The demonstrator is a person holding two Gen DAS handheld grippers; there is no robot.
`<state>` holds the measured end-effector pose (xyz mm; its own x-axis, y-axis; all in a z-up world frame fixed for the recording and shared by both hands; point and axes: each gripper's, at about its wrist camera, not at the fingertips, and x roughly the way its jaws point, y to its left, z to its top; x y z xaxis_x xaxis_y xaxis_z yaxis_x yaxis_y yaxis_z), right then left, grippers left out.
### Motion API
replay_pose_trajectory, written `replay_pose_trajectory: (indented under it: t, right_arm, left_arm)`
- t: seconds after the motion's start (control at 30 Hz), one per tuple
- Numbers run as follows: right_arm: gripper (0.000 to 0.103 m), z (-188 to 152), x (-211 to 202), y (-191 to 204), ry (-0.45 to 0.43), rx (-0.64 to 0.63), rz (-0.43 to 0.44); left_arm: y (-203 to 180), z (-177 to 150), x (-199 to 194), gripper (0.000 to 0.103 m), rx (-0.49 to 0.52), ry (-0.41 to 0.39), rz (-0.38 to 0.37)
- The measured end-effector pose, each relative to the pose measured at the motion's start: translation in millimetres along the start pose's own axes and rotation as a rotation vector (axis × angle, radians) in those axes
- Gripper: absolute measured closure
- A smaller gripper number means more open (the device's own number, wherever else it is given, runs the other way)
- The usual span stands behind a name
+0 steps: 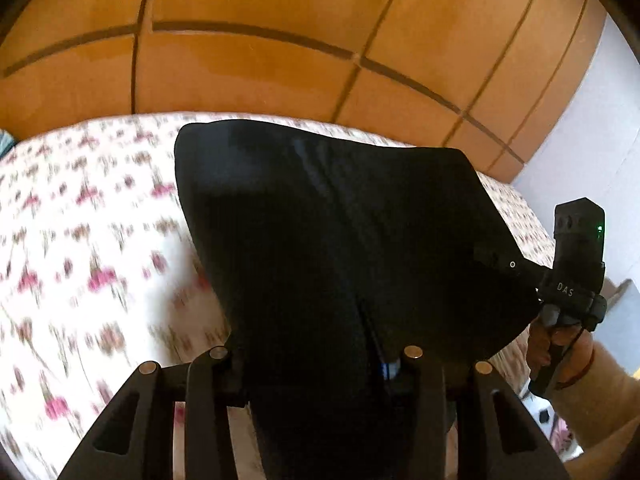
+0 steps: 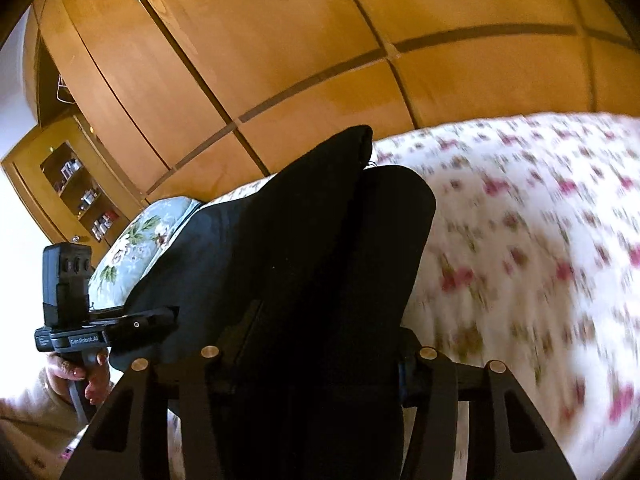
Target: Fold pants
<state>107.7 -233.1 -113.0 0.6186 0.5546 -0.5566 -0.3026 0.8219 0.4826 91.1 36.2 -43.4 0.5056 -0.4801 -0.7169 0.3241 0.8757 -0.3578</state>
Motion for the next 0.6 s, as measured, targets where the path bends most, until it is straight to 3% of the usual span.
replay_pose_trajectory:
  t: [0.33,0.47,0.53,0.6]
  right_arm:
    - [0.05,76.1,69.9,-15.4,-0.078,-0.015,-0.04]
    - [0.048,77.2,106.8,-42.5,-0.019,0.027,-0.092]
    - [0.04,69.3,122.4,-55.6,0.013,0.05,-0.121]
    - [0.037,65.6,123.7,-69.2,-0.015,0.124,-0.068]
  left_arm:
    - [47.1,80.6,43.1,0.057,0.05,-0.06,0.044]
    - [61.0,85.9,82.8,0.053,0.058,-0.001,0.062]
    - [65.6,78.7,90.5,0.035,0.052,-0.033,0.078]
    - [65.5,71.4,94.2,0.015,0.077,-0.097,0.147]
